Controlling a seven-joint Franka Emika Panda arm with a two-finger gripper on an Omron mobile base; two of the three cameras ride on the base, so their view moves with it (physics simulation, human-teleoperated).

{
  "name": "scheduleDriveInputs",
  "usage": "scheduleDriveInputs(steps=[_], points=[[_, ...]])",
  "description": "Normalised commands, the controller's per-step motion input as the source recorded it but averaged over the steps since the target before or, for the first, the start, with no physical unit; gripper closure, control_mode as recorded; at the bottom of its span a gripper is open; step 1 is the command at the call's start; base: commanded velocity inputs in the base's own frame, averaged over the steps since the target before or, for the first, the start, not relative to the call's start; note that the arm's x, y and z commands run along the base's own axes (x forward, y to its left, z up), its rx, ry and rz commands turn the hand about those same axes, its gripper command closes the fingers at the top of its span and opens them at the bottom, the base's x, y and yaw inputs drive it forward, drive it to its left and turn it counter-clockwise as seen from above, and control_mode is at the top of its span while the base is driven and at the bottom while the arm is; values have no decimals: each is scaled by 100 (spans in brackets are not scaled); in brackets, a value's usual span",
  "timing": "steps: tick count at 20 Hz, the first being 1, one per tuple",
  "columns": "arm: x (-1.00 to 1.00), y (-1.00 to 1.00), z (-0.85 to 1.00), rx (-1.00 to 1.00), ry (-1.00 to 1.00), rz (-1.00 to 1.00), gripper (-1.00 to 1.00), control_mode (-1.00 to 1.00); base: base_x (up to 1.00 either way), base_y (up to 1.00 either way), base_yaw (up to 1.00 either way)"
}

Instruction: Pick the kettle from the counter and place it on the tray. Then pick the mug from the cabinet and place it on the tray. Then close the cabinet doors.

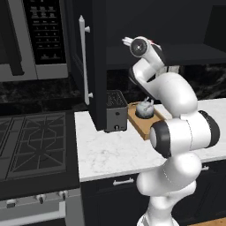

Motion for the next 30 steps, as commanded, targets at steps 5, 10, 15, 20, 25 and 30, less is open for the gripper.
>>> scheduleDriveInputs(steps=[5,10,15,20,25,30], points=[[0,-11,0,0,-2,0,100,-100,0,0,0],[0,-1,0,0,0,0,100,-100,0,0,0],[0,0,0,0,0,0,100,-100,0,0,0],[0,0,0,0,0,0,100,-100,0,0,0],[-13,-9,-1,0,0,1,100,-100,0,0,0],[-35,-27,0,0,-1,17,100,-100,0,0,0]])
